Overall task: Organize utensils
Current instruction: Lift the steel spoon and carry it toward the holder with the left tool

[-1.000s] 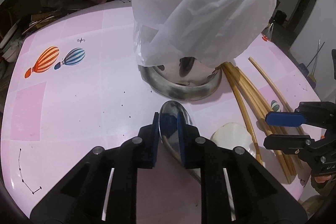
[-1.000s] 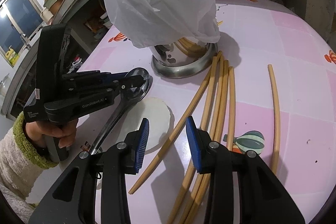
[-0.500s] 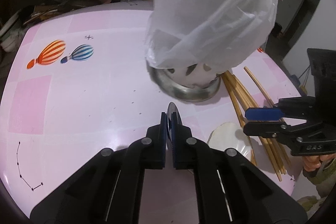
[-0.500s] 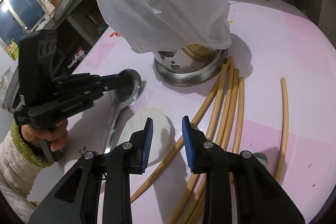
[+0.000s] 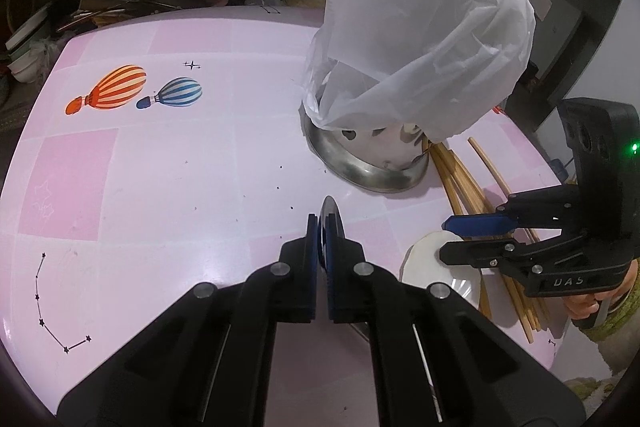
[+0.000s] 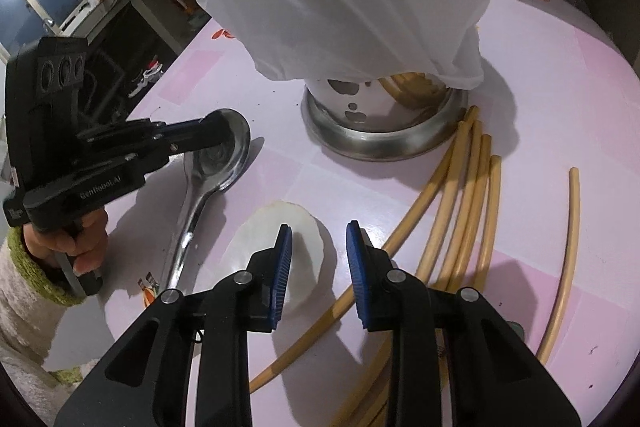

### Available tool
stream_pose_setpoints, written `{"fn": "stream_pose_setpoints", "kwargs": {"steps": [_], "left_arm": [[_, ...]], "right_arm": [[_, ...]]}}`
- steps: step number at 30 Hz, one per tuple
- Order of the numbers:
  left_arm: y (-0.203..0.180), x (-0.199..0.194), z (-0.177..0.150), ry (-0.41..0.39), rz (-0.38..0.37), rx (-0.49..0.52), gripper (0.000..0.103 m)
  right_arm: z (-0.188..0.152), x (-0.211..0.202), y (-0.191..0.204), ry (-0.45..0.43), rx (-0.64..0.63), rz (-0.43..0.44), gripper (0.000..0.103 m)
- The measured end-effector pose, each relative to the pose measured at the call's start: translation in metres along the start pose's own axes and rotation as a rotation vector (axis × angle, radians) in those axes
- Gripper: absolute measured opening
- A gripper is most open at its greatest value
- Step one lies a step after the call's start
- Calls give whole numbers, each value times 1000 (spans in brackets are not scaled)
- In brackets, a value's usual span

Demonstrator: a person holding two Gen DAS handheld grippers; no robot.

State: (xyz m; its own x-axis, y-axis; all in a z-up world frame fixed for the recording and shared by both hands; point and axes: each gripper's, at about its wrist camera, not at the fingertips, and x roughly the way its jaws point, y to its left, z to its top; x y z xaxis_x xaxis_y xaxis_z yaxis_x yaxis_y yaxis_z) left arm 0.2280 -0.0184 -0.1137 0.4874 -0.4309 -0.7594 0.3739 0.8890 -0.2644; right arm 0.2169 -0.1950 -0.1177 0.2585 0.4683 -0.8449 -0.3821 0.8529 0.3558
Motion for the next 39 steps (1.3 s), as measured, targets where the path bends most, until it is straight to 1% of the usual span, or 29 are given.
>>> {"fn": "stream_pose_setpoints", "kwargs": {"steps": [1,3,5,9,14,16,20,27,31,34,39], "left_arm": [[0,1,0,2,-1,0,3],[1,0,-2,4,-2,-2,3],[1,0,-3,3,-4,-4,3],[1,0,-3,3,-5,-4,3],[1,-4,-2,-12,-5,-7,2],[-1,-10,-1,-26,-7,-4,2],[-5,-23,3,-56,-1,3,2],[-17,-56,11,-132,10,12,2],[-28,-77,17,-187,14,27,2],[-35,-94,21,-224,11,42,2],[-49,-125,34,-309,10,65,2]], "right_arm": [[-1,0,-1,2,7,7,22],[-2,0,-1,-2,8,4,21],[-3,0,-1,-6,12,-1,17],[-5,0,-1,-11,17,2,14],[-4,-9,5,-53,5,0,7],[-3,-15,8,-75,-14,-16,6],[-3,-35,19,-128,-62,-80,5],[3,-70,28,-208,-109,-190,4],[7,-96,37,-271,-133,-241,3],[6,-114,43,-312,-145,-268,3],[8,-146,50,-386,-161,-302,3]]}}
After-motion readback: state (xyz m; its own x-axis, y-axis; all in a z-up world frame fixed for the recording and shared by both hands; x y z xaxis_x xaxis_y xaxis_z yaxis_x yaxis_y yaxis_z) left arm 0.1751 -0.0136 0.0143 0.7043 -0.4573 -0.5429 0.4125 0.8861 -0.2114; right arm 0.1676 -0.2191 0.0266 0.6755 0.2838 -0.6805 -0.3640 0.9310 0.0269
